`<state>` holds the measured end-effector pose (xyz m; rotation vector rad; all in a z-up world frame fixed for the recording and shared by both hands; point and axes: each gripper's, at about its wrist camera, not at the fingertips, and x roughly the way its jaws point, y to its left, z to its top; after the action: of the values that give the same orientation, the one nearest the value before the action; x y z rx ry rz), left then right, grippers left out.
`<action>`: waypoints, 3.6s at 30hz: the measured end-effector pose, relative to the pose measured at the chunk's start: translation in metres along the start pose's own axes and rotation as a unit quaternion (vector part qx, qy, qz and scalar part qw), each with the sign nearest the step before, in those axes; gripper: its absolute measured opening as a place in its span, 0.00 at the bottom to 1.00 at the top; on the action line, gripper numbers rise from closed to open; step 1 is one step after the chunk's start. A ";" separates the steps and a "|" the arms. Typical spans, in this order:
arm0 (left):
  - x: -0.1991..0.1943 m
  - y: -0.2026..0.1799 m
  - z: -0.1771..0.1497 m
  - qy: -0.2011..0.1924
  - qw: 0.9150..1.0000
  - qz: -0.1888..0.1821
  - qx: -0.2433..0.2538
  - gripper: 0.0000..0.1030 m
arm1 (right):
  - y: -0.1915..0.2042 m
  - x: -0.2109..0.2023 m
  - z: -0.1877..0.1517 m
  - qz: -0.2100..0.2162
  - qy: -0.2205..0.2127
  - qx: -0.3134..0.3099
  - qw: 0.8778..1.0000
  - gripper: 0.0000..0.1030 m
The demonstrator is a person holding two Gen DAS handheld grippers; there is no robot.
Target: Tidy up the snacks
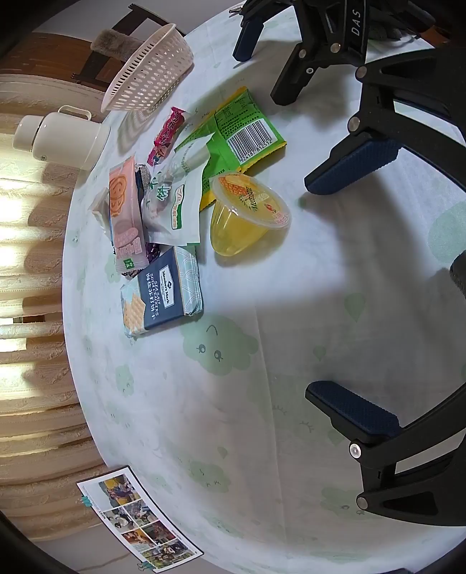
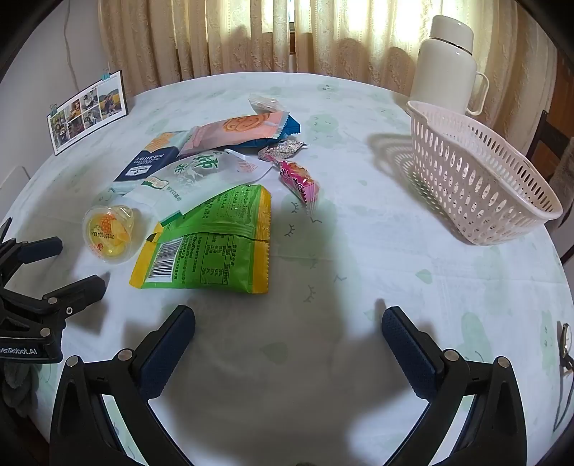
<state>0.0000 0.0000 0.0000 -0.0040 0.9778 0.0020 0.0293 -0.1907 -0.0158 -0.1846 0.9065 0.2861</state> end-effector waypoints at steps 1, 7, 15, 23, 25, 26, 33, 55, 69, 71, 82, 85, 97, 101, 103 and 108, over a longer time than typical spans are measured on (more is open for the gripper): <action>0.000 0.000 0.000 0.000 1.000 0.000 0.000 1.00 | 0.000 0.000 0.000 0.000 0.000 0.000 1.000 1.00; 0.000 0.000 0.000 0.000 1.000 0.000 0.000 1.00 | 0.000 0.000 0.000 0.000 0.000 0.000 1.000 1.00; 0.000 0.000 0.000 0.000 1.000 0.000 0.000 1.00 | 0.002 0.002 0.002 0.003 0.012 -0.007 1.000 1.00; 0.000 0.000 0.000 0.000 1.000 0.000 0.000 1.00 | 0.001 0.003 0.005 0.012 0.031 -0.028 0.999 1.00; 0.000 0.000 0.000 0.000 1.000 0.000 0.000 1.00 | 0.001 0.002 0.004 0.015 0.026 -0.033 0.999 1.00; 0.000 0.000 0.000 0.000 1.000 0.000 0.000 1.00 | 0.001 0.002 0.004 0.017 0.024 -0.037 0.999 1.00; 0.000 0.000 0.000 0.000 1.000 0.000 0.000 1.00 | 0.006 0.000 0.005 0.025 0.021 -0.065 0.997 1.00; -0.002 -0.004 0.002 0.001 1.000 -0.021 0.006 1.00 | 0.009 0.001 0.004 0.030 0.027 -0.039 0.998 1.00; -0.007 -0.019 0.038 -0.022 1.000 -0.013 -0.007 0.97 | 0.008 0.001 0.004 0.031 0.026 -0.038 0.998 1.00; -0.001 -0.023 0.041 -0.016 1.000 -0.011 -0.007 0.88 | 0.008 0.001 0.004 0.031 0.026 -0.039 0.998 1.00; 0.009 -0.015 0.035 -0.021 0.998 -0.056 -0.026 0.46 | 0.008 0.001 0.004 0.031 0.026 -0.039 0.998 1.00; 0.005 -0.006 0.032 -0.031 0.997 -0.057 -0.036 0.46 | 0.008 0.001 0.004 0.031 0.026 -0.039 0.998 1.00; -0.018 0.006 0.029 -0.094 0.995 -0.030 -0.030 0.46 | 0.033 -0.002 0.023 0.060 0.012 -0.053 0.997 1.00; -0.018 0.009 0.028 -0.094 0.994 -0.032 -0.036 0.45 | 0.048 0.011 0.036 0.042 0.018 -0.064 0.997 1.00; -0.016 0.013 0.028 -0.092 0.995 -0.023 -0.041 0.43 | 0.049 0.019 0.042 0.039 0.023 -0.057 0.997 1.00; -0.006 0.024 0.028 -0.067 0.995 -0.032 -0.068 0.42 | 0.049 0.031 0.047 0.032 0.032 -0.043 0.998 0.99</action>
<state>0.0200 0.0240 0.0206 -0.1586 0.8417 0.0107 0.0663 -0.1261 -0.0140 -0.2452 0.9660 0.3802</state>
